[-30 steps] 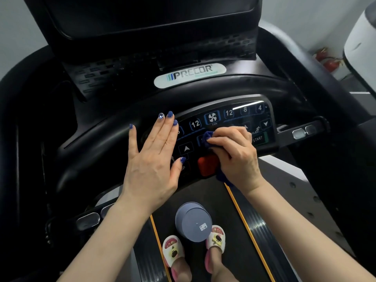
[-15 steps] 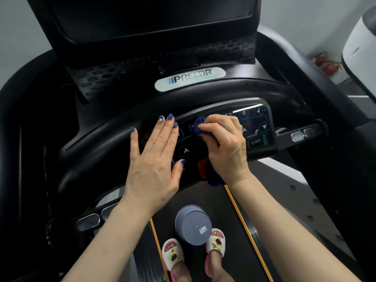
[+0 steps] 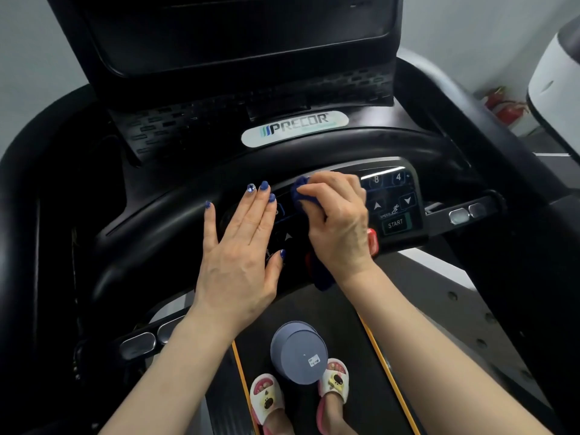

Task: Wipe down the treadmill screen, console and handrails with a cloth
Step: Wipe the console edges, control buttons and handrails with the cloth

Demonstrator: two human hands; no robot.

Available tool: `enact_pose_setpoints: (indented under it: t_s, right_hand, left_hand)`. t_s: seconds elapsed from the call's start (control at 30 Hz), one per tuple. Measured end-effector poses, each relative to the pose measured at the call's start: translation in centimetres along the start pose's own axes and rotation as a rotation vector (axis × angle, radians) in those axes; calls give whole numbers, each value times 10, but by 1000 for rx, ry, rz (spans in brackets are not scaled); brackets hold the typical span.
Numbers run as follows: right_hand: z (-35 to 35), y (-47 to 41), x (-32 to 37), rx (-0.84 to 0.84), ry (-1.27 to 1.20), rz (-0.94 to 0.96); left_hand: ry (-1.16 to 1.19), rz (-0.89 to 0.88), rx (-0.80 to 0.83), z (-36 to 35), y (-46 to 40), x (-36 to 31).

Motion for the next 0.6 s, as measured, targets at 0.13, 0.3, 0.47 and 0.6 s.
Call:
enact_pose_setpoints:
  t_s: [0.13, 0.3, 0.47, 0.6]
  right_hand:
    - [6, -6, -13, 6, 34, 51]
    - [9, -1, -14, -7, 71, -1]
    - [17, 7, -24, 73, 111, 66]
    - [19, 5, -38, 18, 102, 90]
  left_hand:
    - [-11, 0, 13, 2, -1, 0]
    - [-21, 7, 19, 6, -3, -6]
    - [-20, -4, 19, 0, -13, -18]
    - [-29, -3, 13, -1, -13, -17]
Point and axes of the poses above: each hand's wrist, its own y-axis away from the middle knuckle, its own z-axis out of the back of the hand, x = y × z, the point moved 1 cm from there along -y, towards the middle knuckle, and after that the axes turned 8 degrees about -x, right-handed, at the moved point
